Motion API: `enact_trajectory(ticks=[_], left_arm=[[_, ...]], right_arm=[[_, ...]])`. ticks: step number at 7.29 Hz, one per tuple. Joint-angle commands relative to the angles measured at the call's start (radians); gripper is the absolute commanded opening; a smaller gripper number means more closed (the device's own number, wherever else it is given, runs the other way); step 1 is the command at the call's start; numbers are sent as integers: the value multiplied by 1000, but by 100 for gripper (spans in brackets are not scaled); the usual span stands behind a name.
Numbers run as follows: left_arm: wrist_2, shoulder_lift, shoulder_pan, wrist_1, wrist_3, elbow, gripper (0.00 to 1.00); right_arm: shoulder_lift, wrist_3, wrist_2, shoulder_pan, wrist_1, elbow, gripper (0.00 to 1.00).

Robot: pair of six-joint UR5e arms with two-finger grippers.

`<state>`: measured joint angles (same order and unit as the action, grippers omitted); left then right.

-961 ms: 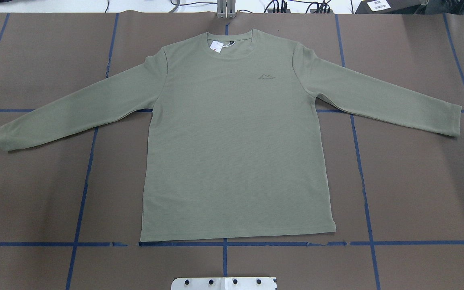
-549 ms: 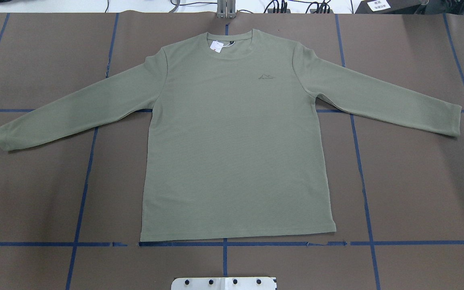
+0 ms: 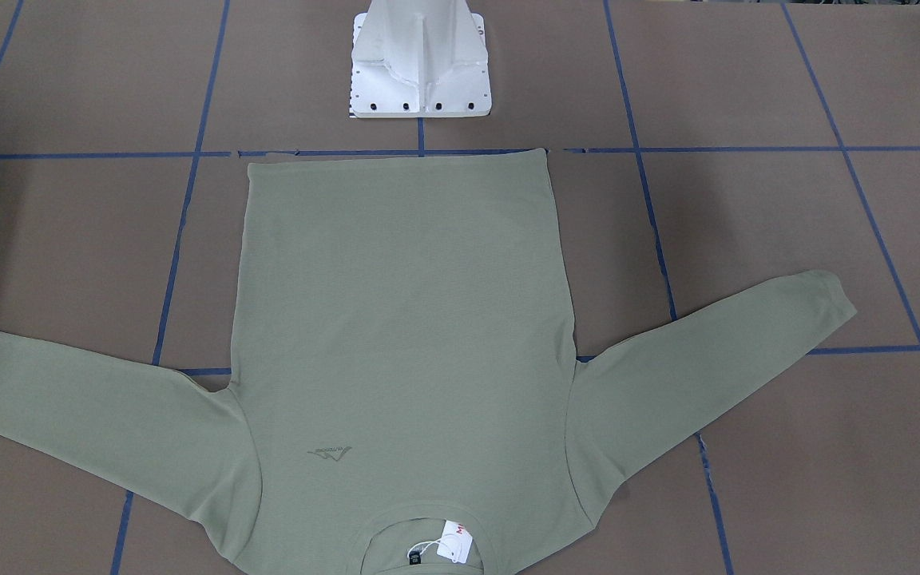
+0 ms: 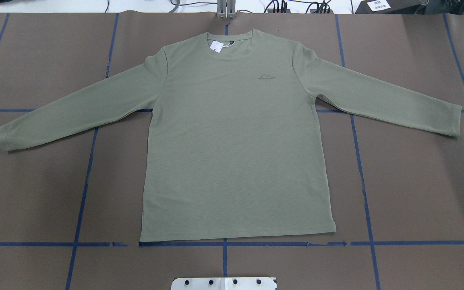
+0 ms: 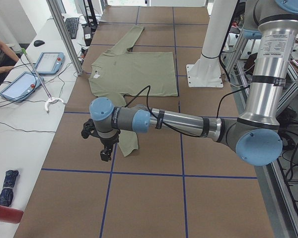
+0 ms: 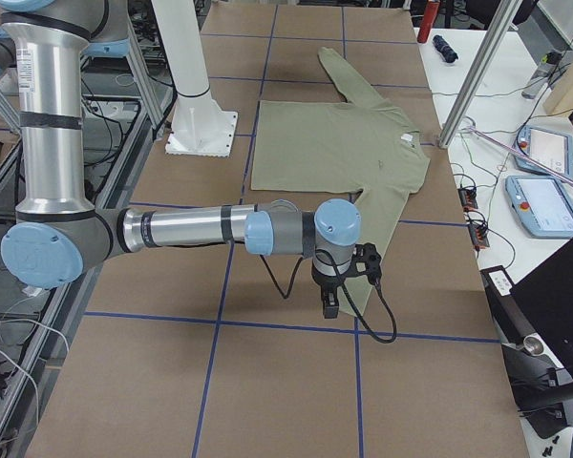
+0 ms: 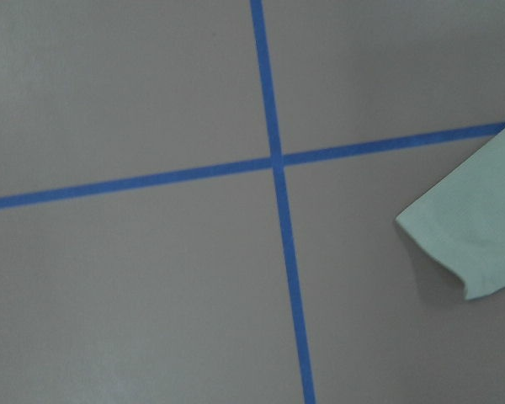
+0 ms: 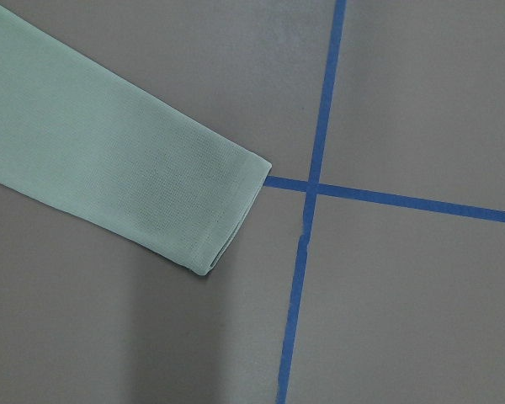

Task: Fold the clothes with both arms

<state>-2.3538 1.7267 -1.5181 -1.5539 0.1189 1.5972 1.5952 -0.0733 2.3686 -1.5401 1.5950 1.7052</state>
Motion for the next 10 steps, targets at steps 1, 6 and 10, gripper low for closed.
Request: enact_trajectory(ticks=[1,6,10], left_arm=[[-8,8,26,-47,2,7,100],[-5,11,41,-218,-4,-45,100],[-7,11,39,-235,-2,-43,100]], right_arm=[[-1,0,12,69,-149,-95,100],[-176,154,3,172,-493,-406,100],[-173,263,-98,291,-685,-505,100]])
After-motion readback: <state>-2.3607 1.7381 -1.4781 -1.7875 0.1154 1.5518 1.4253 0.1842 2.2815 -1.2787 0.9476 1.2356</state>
